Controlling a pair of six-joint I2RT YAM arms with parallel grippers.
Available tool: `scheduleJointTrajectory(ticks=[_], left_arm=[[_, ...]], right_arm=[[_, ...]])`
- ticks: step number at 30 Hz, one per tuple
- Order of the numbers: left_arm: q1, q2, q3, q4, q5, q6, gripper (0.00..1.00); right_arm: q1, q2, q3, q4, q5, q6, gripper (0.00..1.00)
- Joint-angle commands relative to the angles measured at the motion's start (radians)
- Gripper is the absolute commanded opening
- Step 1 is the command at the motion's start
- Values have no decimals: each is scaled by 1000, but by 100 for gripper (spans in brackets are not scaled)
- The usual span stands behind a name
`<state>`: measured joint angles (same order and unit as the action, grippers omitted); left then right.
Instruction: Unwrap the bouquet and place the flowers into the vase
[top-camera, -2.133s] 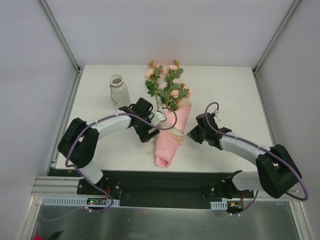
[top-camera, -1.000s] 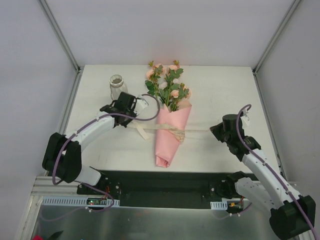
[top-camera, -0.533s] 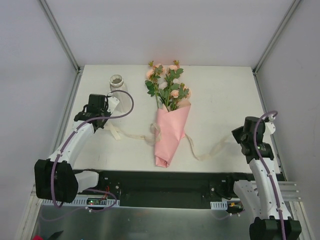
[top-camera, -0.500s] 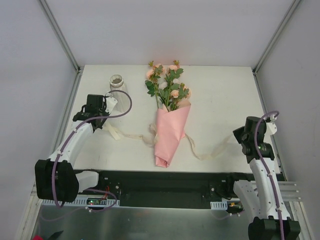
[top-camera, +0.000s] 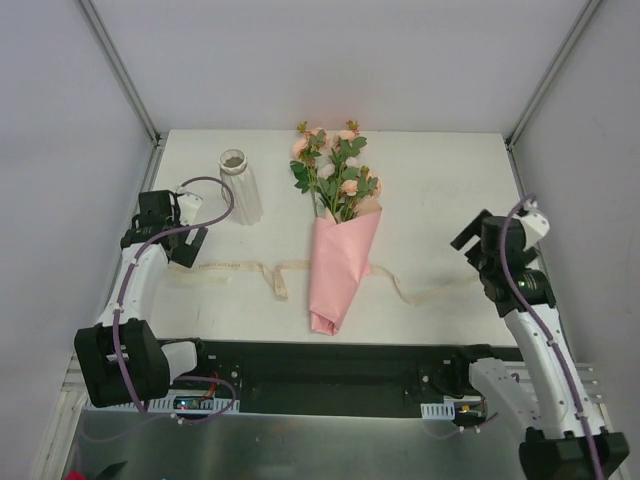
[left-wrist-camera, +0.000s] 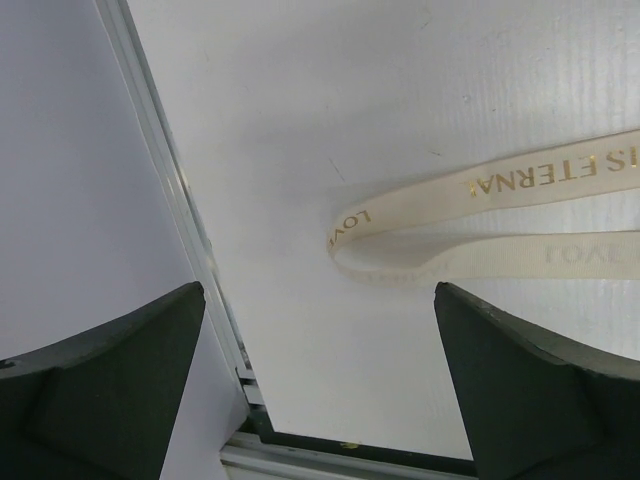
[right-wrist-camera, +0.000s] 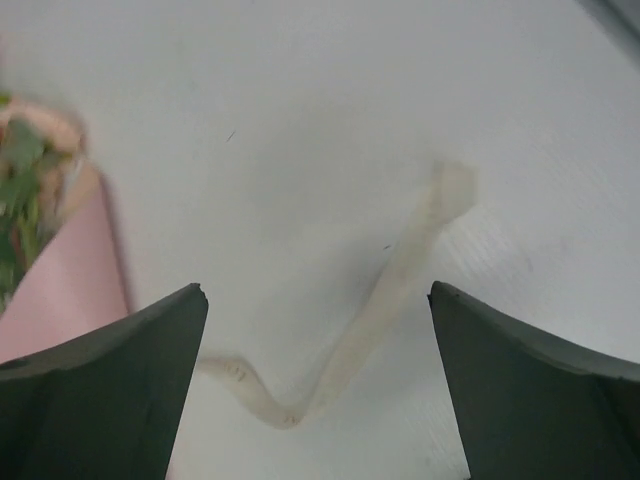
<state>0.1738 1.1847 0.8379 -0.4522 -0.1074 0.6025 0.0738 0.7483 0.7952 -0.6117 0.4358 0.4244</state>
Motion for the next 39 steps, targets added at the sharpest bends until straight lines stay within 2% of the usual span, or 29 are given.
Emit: scheduleJointTrajectory(ticks=[1, 2, 3, 4, 5, 9, 14, 20, 28, 35, 39], left_arm=[[4, -60, 24, -26, 67, -35, 99], [4, -63, 35, -48, 77, -44, 99], [4, -74, 59, -58, 86, -67, 99], [6, -79, 72, -71, 106, -81, 99], [10, -83, 85, -100, 147, -98, 99], [12, -56, 145, -164, 247, -180, 99], [13, -19, 130, -175, 285, -204, 99], [13, -17, 92, -198, 330, -190, 99], [13, -4, 89, -210, 350, -188, 99], [13, 4, 93, -214, 344, -187, 99], [13, -5, 92, -214, 344, -184, 99]], right_arm=[[347, 72, 101, -35, 76, -194, 97], [424, 106, 120, -39, 80, -250, 97], [574, 121, 127, -37, 86, -274, 97], [654, 161, 133, -34, 98, -306, 96], [817, 187, 150, -34, 142, -337, 97], [1129, 374, 226, -51, 274, -487, 97], [1329, 580, 306, 7, 238, -588, 97], [1411, 733, 354, 47, 213, -688, 97], [1419, 867, 360, 119, 199, -756, 97], [1405, 933, 331, 205, 305, -806, 97], [1385, 973, 270, 324, 400, -875, 96]])
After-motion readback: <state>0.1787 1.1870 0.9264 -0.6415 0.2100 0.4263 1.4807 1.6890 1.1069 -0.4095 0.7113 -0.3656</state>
